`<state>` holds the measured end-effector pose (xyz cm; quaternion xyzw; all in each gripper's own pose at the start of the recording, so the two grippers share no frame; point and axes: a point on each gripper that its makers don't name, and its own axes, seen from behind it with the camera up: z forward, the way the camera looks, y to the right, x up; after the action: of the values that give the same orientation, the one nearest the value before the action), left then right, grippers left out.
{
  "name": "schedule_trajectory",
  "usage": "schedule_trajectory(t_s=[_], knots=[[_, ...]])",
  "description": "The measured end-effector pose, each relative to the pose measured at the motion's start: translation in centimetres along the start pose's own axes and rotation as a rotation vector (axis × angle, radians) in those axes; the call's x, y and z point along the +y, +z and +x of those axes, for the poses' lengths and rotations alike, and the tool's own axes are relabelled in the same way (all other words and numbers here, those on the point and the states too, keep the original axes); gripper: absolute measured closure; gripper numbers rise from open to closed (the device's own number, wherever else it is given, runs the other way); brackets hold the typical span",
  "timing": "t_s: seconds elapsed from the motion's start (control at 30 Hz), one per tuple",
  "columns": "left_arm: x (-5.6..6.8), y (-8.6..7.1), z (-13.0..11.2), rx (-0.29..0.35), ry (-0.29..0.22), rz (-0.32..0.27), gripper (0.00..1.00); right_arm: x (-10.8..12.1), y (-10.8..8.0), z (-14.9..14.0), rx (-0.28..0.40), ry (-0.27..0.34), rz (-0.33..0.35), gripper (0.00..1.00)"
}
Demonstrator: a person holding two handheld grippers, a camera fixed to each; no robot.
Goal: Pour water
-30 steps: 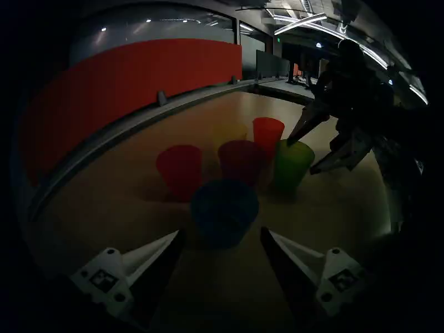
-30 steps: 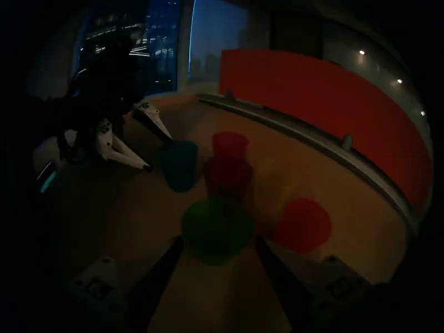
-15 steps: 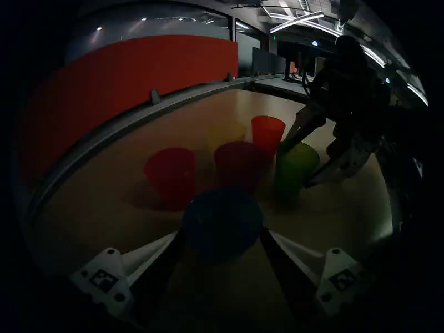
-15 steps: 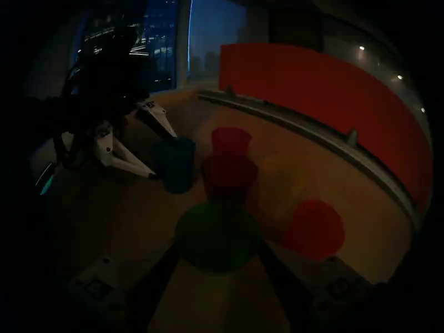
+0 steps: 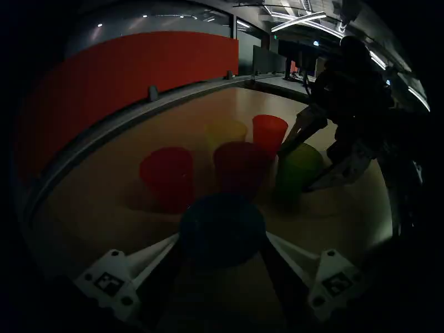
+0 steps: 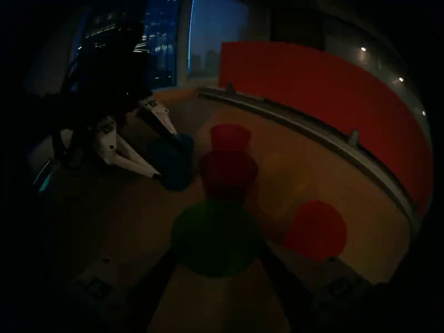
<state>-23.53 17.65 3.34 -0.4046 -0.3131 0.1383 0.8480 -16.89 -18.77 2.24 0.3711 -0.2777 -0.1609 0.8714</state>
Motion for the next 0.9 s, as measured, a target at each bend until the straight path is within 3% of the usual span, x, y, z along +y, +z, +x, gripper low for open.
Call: schedule_trajectory(t_s=[0.47, 0.7, 0.9], knots=[[-0.1, -0.4, 0.5, 0.015, -0.017, -0.007, 0.16, -0.5, -0.2, -0.1, 0.004, 0.013, 0.013, 0.00], [-0.1, -2.2, 2.2, 0.065, -0.022, 0.015, 0.17, -0.4, -1.9, 2.5, 0.068, 0.037, 0.011, 0.00], [0.0, -4.5, 4.3, 0.127, -0.018, 0.047, 0.17, -0.2, -4.0, 4.8, 0.114, 0.016, -0.021, 0.00]])
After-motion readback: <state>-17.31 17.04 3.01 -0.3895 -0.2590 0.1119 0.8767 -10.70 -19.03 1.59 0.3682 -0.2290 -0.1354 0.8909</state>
